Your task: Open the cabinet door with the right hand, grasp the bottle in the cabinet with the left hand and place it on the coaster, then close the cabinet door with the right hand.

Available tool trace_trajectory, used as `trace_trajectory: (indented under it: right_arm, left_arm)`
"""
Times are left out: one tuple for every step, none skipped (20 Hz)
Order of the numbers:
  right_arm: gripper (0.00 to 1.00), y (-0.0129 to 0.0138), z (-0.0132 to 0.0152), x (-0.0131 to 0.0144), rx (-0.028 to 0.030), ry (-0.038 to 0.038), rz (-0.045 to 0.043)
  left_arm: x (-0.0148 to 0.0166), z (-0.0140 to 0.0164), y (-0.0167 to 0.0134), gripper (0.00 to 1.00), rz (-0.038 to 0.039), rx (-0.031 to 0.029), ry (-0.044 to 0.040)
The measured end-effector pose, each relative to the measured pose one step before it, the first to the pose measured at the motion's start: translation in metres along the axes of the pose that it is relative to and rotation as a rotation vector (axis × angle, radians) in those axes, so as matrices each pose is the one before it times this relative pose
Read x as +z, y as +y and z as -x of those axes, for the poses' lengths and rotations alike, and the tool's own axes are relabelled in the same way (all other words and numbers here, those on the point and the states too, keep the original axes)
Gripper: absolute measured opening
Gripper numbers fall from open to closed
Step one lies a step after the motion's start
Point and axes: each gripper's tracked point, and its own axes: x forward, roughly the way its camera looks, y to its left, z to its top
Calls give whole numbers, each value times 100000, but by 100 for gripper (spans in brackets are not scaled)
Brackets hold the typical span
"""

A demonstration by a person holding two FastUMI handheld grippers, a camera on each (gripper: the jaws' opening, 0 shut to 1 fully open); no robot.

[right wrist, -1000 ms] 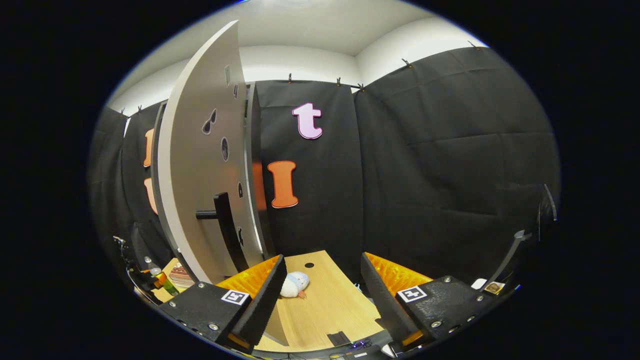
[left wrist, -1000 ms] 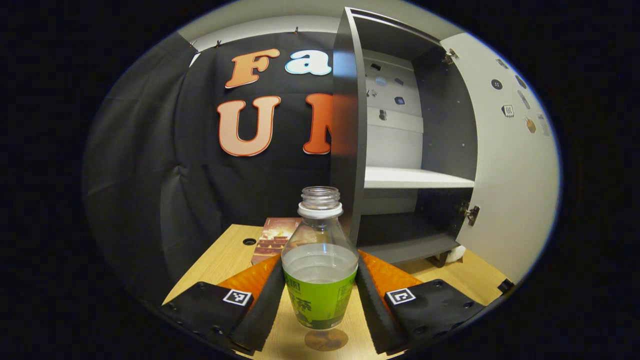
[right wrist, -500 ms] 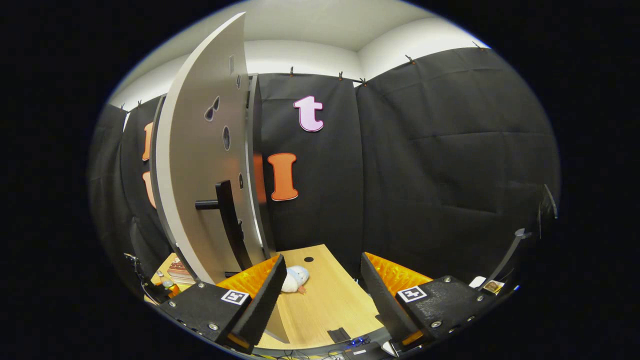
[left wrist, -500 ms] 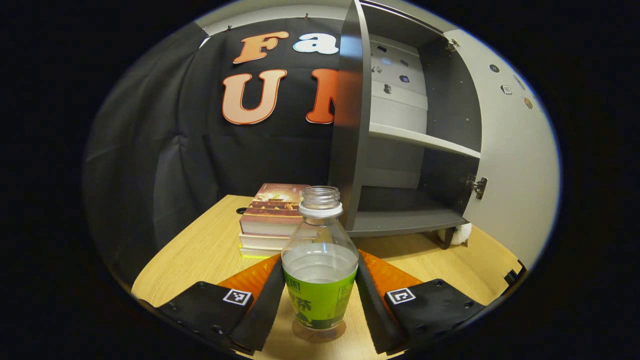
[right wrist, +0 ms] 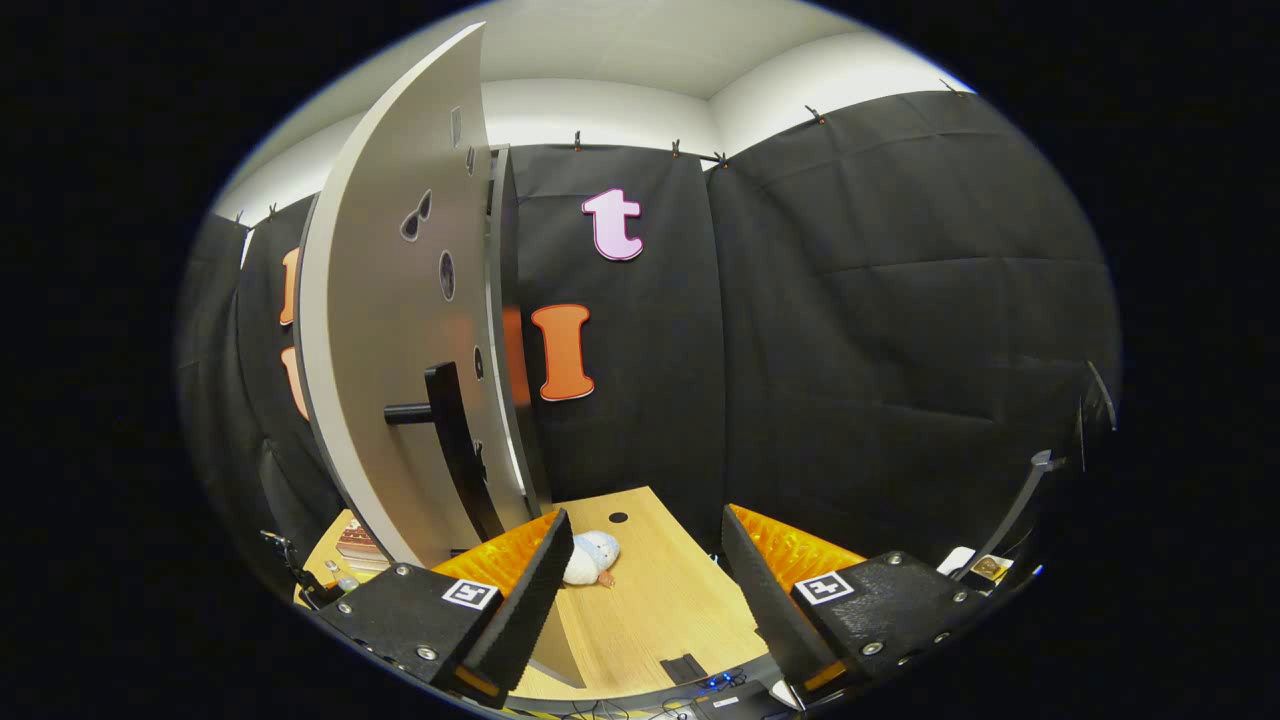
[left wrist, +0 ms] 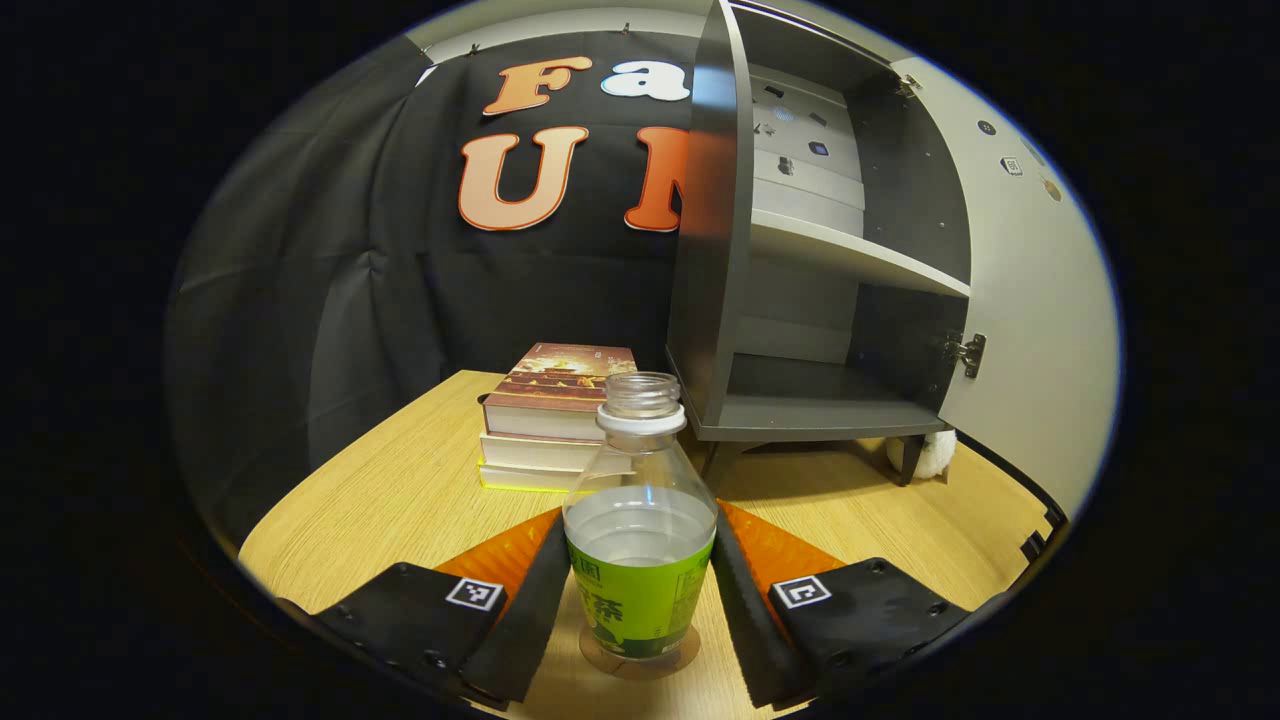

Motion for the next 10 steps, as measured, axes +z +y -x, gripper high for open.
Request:
trace_trajectory:
  right_arm:
    - [92, 61, -9, -36, 298, 98, 64]
    - [92, 39, -16, 43, 138, 41, 215]
    - [97, -48, 64, -43, 79, 24, 228]
    - [92, 38, 73, 16, 183, -150, -1]
    - [92, 18, -74, -15, 173, -90, -115]
    - [92, 64, 4, -18, 138, 11, -112]
    - [92, 57, -18, 70, 140, 57, -183]
    - [93, 44, 18, -77, 193, 29, -153]
    - [93, 73, 20, -11, 116, 10, -141]
    - [93, 1, -1, 47, 90, 44, 22]
  left_arm:
    - [115, 53, -29, 84, -93, 95, -508]
    - [-149, 143, -8, 83, -456, -7, -226]
    - [-12, -23, -144, 83, -698, 8, -50]
    - [-22, -5, -110, 83, -519, 83, -130]
    - [14, 45, -71, 84, -491, 264, 83]
    - [-31, 103, -112, 83, -306, 280, 104]
    - [-147, 162, -44, 83, -324, 166, 202]
    - [-39, -16, 8, 84, -330, 77, 221]
    - [-154, 72, -42, 84, -203, 157, 593]
    - [-46, 19, -131, 84, -70, 191, 533]
